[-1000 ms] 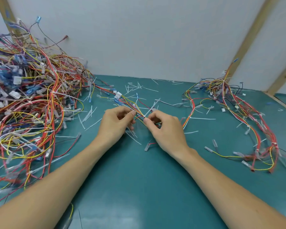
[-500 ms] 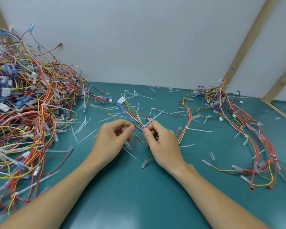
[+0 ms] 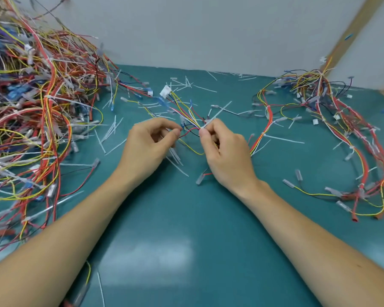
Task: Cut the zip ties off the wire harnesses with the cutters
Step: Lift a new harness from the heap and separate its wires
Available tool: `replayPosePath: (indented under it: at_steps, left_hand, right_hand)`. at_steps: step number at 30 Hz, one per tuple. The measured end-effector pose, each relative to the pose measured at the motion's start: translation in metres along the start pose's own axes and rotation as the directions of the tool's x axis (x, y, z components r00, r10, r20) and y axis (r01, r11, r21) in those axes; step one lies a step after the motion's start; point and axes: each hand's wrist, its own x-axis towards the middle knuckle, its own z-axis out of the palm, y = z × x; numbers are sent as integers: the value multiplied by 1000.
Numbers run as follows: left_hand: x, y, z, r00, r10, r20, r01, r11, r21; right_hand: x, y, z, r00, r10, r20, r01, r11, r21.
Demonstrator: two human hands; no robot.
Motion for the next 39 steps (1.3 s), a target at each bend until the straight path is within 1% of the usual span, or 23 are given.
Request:
replayPosePath:
  at_steps: [4,9,14,20,24,26,30,33,36,39]
  left_hand:
    - [-2,-3,2,998,56,2,-56,998,34]
    - [-6,-3,6,997,83,9,-83,992,92]
    - [-3,-2,2,998,60,-29,-57,994,97]
    - [-3,-3,3,999,53,5,-54,988,145]
    - [-3,2,0,999,35,-6,-34,987,156]
    - [-3,3,0,999,44,-18,-40,984,173]
    - [-6,8,1,997,72,-25,-67,988,142]
    - [-7,8,1,995,91,-27,-85,979,184]
    - [-4,5,0,994,94,-59,-77,967,242]
    - [-1,3,-2,982,141,-122,-103,955,277]
  right_hand:
    - [1,0,-2,1000,3,-21,-4,1000,-20]
    - [1,1,-5,1000,-14,-27,13,1000,-26]
    - [2,4,-5,1000,12,-16,-12,1000,4]
    - [1,1,-3,1000,-16,5,16,1000,-1]
    - [1,2,-2,999,-35,26,35,999,-6]
    - [2,2,-2,999,-41,28,42,999,-9]
    - [1,-1,-4,999,-47,28,46,999,24]
    - [-1,-1,-4,998,-44,43,43,998,42]
    - [0,0,-3,999,-44,25,42,997,71]
    - [2,2,-4,1000,-25,0,25,996,88]
